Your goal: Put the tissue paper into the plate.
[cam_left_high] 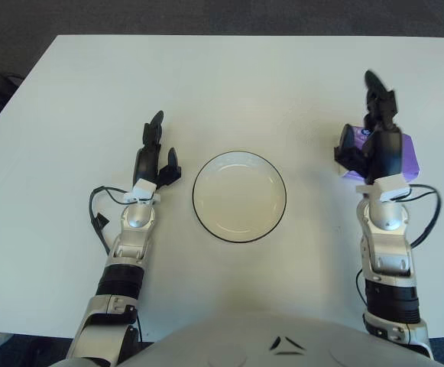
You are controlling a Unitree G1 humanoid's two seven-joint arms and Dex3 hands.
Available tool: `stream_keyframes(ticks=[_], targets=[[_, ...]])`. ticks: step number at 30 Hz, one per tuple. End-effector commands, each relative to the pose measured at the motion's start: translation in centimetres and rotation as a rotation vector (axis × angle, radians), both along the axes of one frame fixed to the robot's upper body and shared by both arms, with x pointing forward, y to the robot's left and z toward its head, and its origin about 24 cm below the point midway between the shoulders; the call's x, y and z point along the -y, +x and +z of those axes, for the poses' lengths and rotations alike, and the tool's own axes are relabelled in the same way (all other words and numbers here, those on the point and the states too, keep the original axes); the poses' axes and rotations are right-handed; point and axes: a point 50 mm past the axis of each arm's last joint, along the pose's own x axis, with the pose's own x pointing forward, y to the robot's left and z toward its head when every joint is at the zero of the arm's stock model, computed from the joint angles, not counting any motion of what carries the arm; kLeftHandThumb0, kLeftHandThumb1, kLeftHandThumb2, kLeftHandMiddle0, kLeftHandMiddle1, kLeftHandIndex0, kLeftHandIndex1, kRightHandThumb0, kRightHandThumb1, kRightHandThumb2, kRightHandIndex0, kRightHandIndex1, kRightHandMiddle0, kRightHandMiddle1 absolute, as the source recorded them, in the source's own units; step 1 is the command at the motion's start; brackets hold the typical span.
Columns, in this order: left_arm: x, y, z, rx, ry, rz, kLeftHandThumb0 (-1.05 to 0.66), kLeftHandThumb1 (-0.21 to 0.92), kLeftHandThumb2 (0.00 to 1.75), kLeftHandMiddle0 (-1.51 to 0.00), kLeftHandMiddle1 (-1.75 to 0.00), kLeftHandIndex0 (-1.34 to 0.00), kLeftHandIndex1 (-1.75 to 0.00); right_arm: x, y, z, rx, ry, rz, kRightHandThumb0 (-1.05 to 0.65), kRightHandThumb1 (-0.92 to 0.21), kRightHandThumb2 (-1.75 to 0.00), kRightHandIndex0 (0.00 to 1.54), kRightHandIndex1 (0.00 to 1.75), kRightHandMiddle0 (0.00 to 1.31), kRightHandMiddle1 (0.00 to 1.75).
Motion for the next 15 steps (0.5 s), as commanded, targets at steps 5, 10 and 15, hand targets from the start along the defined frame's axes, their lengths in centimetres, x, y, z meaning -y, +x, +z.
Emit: stream_keyframes(ticks=[5,10,15], targets=[[1.1,-1.8,-4.8,-0.204,-0.053,0.013,-0.76,0.92,0.91,-0.23,-0.01,0.00,-0.44,2.0,1.2,2.3,0.051,-0.069,-0.034,-0.81,-0.92,-0.66,0.13,0.01,0.00,0.48],[1.2,-1.6,-4.9,-0.206,-0.051,0.006,-0.77,0.92,0.91,-0.22,-0.01,0.00,-0.43,2.4,1.0,4.3,0.046,-0.139,-0.055,-0.81,-0.92,-0.60,0.14,0.02,0.00,0.53],[1.2,-1.5,-4.9,-0.205,-0.046,0.002,-0.79,0.92,0.91,-0.21,0.00,0.00,-0.41,2.8,1.2,6.2,0.025,-0.216,-0.098,-0.80,-0.92,-0.56,0.15,0.02,0.00,0.57]])
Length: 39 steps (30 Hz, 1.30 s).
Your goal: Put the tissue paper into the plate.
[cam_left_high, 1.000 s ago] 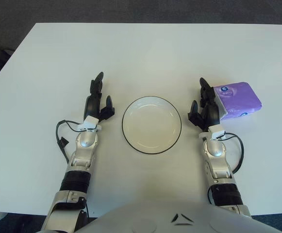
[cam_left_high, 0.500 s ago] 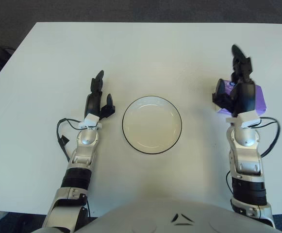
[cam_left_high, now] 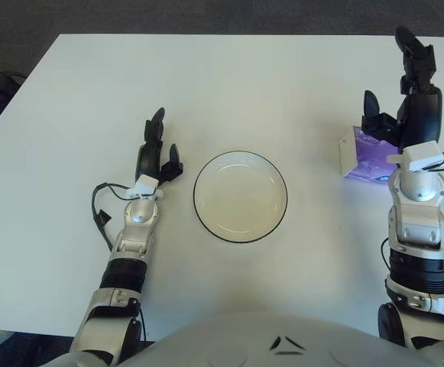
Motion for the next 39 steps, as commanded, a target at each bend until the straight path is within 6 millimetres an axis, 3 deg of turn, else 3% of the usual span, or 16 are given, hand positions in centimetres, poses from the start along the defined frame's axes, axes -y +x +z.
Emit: stream_keyframes(ticks=[1,11,17,20,25,39], targets=[[0.9,-2.3,-5.1,-0.214,-0.034,0.006,-0.79,0.92,0.91,-0.21,0.00,0.00,-0.41,0.4,0.0,1.6,0.008,-0.054,-0.030,-0.80,-0.92,-0.55,0.15,0.02,0.00,0.58],[1.0,-2.2,-5.1,-0.214,-0.034,0.005,-0.79,0.92,0.90,-0.21,0.00,0.00,-0.41,2.0,0.3,3.7,-0.052,-0.206,-0.116,-0.78,-0.92,-0.53,0.16,0.02,0.00,0.64],[1.0,-2.1,-5.1,-0.212,-0.031,0.001,-0.79,0.92,0.90,-0.21,0.00,0.00,-0.41,1.2,-0.4,5.0,-0.035,-0.308,-0.114,-0.76,-0.92,-0.54,0.17,0.03,0.00,0.71],[1.0,-2.1,-5.1,-0.211,-0.034,0.001,-0.80,0.92,0.90,-0.21,0.00,0.00,-0.41,1.1,-1.6,5.9,-0.047,-0.440,-0.163,-0.76,-0.92,-0.57,0.18,0.03,0.00,0.72],[1.0,-2.1,-5.2,-0.212,-0.037,0.003,-0.80,0.92,0.90,-0.21,0.00,0.00,-0.41,1.6,-2.2,7.0,-0.152,-0.646,-0.280,-0.82,-0.92,-0.66,0.17,0.02,0.00,0.60],[1.0,-1.9,-5.1,-0.214,-0.037,-0.002,-0.80,0.92,0.89,-0.22,-0.01,0.00,-0.42,1.5,-2.4,7.4,-0.189,-0.668,-0.298,-0.85,-0.92,-0.69,0.17,0.02,0.00,0.55]])
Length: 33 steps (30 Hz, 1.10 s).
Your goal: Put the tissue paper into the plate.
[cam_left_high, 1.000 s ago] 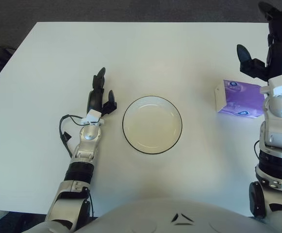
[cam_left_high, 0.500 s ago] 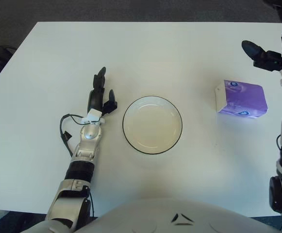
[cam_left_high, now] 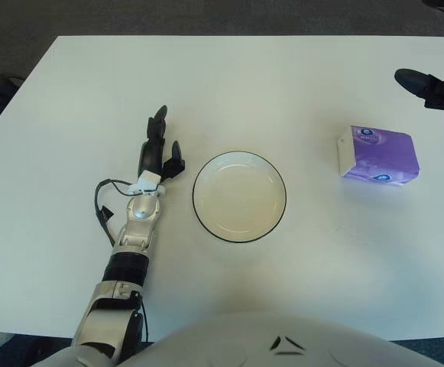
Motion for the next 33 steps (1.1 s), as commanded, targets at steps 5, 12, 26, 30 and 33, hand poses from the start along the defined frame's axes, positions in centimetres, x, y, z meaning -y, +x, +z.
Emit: stream_keyframes(ticks=[5,12,26,30,33], targets=[[0.7,-2.4,-5.1,-0.214,-0.039,0.001,-0.79,0.92,0.89,-0.22,-0.01,0.00,-0.43,-0.3,-0.2,0.3,0.012,-0.022,-0.008,-0.85,-0.92,-0.69,0.17,0.02,0.00,0.55],[0.7,-2.2,-5.1,-0.216,-0.033,0.001,-0.80,0.92,0.90,-0.22,-0.01,0.00,-0.43,-0.4,-0.1,0.3,0.012,-0.022,-0.008,-0.85,-0.92,-0.69,0.17,0.02,0.00,0.55],[0.5,-2.1,-5.2,-0.211,-0.038,0.016,-0.78,0.92,0.89,-0.22,-0.01,0.00,-0.43,-0.5,0.0,0.2,0.012,-0.022,-0.009,-0.85,-0.92,-0.69,0.17,0.02,0.00,0.55],[0.5,-2.1,-5.2,-0.210,-0.034,0.019,-0.78,0.92,0.89,-0.22,-0.01,0.00,-0.43,1.1,1.5,-5.3,-0.503,-0.339,0.055,-0.95,-0.92,-0.52,0.08,0.01,0.00,0.28],[0.4,-2.1,-5.2,-0.210,-0.032,0.021,-0.78,0.92,0.89,-0.22,-0.01,0.00,-0.43,1.3,1.6,-6.1,-0.596,-0.429,0.078,-1.02,-0.92,-0.42,0.03,0.00,0.00,0.09]])
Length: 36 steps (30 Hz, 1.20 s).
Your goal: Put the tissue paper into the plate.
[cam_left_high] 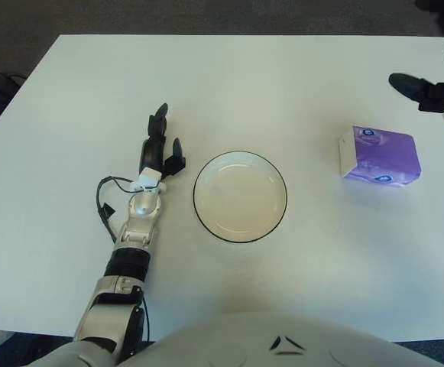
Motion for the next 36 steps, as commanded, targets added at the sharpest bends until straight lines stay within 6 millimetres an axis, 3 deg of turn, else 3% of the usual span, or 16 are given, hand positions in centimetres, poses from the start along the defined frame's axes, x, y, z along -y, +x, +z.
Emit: stream_keyframes(ticks=[1,26,29,33,36], targets=[[0.3,-2.7,-5.4,-0.216,-0.020,0.025,-0.78,0.92,0.89,-0.22,-0.01,0.00,-0.43,1.0,0.5,-3.3,-0.276,-0.148,0.024,-1.03,-0.92,-0.40,0.02,0.00,0.00,0.06],[-0.2,-2.8,-5.4,-0.209,-0.015,0.037,-0.78,0.92,0.88,-0.22,-0.01,0.00,-0.44,1.7,2.3,-6.1,-0.313,-0.275,0.189,-1.05,-0.92,-0.37,0.00,0.00,0.00,0.00],[-0.2,-2.8,-5.4,-0.209,-0.014,0.038,-0.78,0.92,0.88,-0.23,-0.01,0.00,-0.44,2.1,2.6,-6.9,-0.300,-0.285,0.178,-1.05,-0.92,-0.37,0.00,0.00,0.00,0.00],[-0.3,-2.8,-5.4,-0.211,-0.017,0.037,-0.77,0.92,0.88,-0.22,0.00,0.00,-0.44,3.9,3.6,-10.0,-0.291,-0.292,0.138,-1.05,-0.92,-0.38,0.00,0.00,0.00,0.00],[-0.3,-2.8,-5.4,-0.209,-0.020,0.036,-0.77,0.92,0.88,-0.22,0.00,0.00,-0.44,3.7,3.8,-9.7,-0.262,-0.304,0.148,-1.05,-0.92,-0.40,0.00,0.00,0.00,0.00]])
